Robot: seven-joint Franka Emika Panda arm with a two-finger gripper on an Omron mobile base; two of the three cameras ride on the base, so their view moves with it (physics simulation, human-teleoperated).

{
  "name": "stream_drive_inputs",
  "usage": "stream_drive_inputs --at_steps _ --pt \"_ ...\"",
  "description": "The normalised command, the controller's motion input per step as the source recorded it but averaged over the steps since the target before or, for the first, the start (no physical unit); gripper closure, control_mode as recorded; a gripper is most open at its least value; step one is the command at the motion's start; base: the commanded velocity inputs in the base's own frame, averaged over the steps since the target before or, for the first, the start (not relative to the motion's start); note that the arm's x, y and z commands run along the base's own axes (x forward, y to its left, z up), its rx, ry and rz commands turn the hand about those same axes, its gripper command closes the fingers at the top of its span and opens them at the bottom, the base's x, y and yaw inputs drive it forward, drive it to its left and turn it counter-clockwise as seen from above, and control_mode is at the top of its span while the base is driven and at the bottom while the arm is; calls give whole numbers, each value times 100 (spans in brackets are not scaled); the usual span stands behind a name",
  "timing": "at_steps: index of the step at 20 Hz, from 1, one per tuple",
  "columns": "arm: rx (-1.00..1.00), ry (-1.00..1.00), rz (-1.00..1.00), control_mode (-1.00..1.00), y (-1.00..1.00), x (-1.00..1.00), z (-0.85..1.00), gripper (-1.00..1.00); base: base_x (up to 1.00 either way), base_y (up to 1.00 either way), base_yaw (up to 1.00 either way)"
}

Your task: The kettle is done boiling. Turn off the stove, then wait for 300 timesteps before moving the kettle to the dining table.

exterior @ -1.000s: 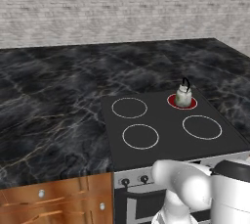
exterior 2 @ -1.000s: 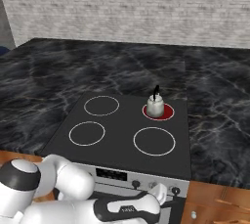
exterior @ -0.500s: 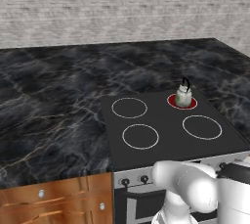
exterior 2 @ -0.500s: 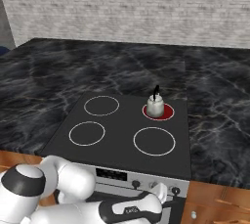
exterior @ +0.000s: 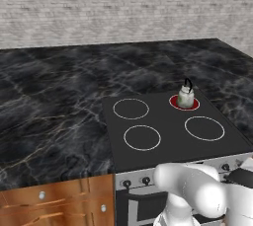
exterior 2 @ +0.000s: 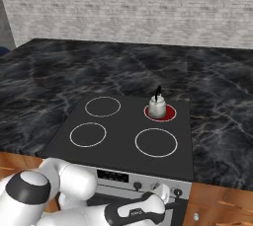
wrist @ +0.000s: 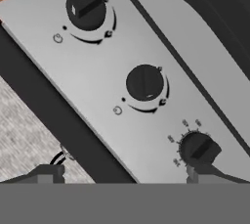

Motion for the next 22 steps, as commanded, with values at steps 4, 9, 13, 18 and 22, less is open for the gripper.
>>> stream_drive_inputs --at_steps 4,9,13,18,22 --pt "0 0 0 -100 -9 12 -10 -100 0 0 0" --pt "0 0 0 -100 -12 9 -12 -100 0 0 0" --pt "0 0 0 -100 -9 4 -17 -100 0 0 0" --pt "0 0 0 -100 -1 5 -19 -100 0 0 0" --pt "0 0 0 -100 0 11 -13 -100 0 0 0"
